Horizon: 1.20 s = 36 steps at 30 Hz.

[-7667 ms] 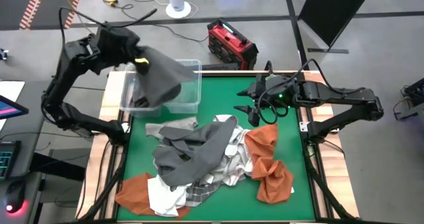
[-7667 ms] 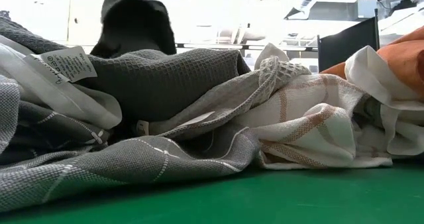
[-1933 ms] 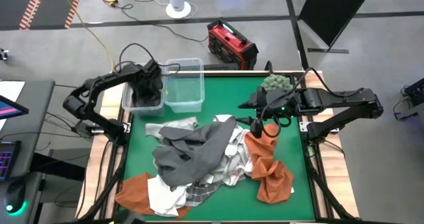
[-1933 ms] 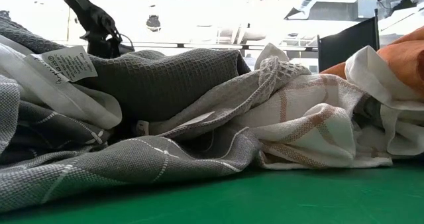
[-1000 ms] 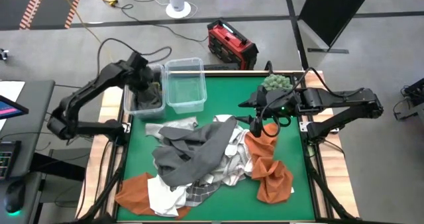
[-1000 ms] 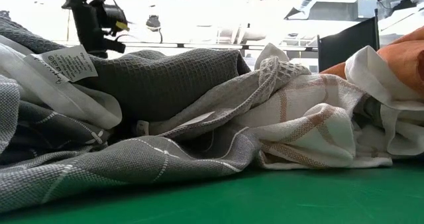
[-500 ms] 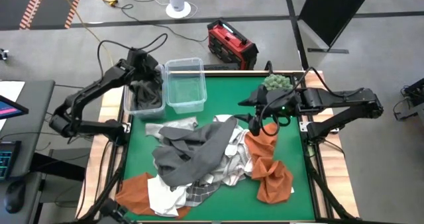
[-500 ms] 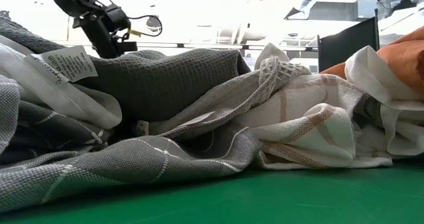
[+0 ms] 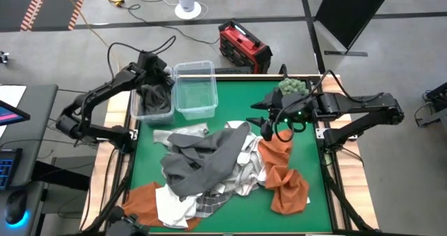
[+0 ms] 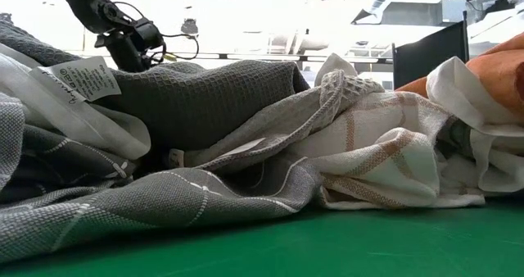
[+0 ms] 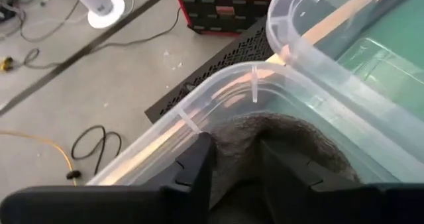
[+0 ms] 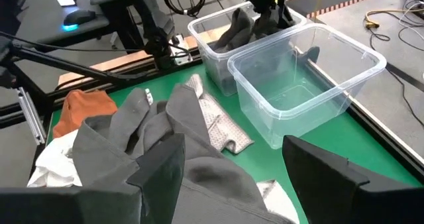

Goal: Sort towels by color in basket
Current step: Put the gray towel into the left transparent bin

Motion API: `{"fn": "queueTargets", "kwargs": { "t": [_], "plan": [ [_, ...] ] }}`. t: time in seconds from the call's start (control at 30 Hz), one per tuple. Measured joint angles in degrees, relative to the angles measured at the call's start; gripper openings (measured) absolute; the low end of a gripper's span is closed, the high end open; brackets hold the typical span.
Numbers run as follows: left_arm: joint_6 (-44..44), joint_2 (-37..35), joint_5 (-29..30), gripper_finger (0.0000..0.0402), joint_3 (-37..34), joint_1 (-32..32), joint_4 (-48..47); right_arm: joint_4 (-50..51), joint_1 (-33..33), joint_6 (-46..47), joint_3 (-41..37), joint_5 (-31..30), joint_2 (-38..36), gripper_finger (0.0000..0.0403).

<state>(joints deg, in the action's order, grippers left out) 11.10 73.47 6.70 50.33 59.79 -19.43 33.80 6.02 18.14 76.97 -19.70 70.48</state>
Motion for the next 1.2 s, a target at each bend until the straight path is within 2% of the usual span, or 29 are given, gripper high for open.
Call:
{"fn": "queueTargets", "kwargs": {
  "t": [0.17, 0.37, 0.7, 0.9, 1.1, 1.2],
  "plan": [
    [-0.7, 0.7, 0.0, 0.0085, 0.0, -0.8, -1.5, 0.0, 0.0, 0.0, 0.0, 0.0, 0.0, 0.0280],
    [2.3, 0.7, 0.1, 0.0069, 0.0, -1.3, -10.3, 0.0, 0.0, 0.0, 0.0, -0.2, 0.0, 0.0280],
    [0.0, -0.1, 1.7, 0.0063, 0.9, -1.4, -20.0, 0.0, 0.0, -1.7, 0.0, -0.2, 0.0, 0.0280],
    [-2.4, -4.6, 0.9, 0.0063, 4.3, -1.4, -24.8, 0.0, 0.0, -3.7, 0.0, -0.2, 0.0, 0.0280],
    [-4.8, -11.5, -5.2, 0.0063, 5.8, -1.8, -26.4, 0.0, 0.0, -3.8, 0.0, -0.1, 0.0, 0.0280],
    [-3.7, -15.7, -6.7, 0.0063, 5.9, -4.3, -26.1, 0.1, 0.0, -3.8, 0.0, 0.0, 0.0, 0.0280]
  ]
}}
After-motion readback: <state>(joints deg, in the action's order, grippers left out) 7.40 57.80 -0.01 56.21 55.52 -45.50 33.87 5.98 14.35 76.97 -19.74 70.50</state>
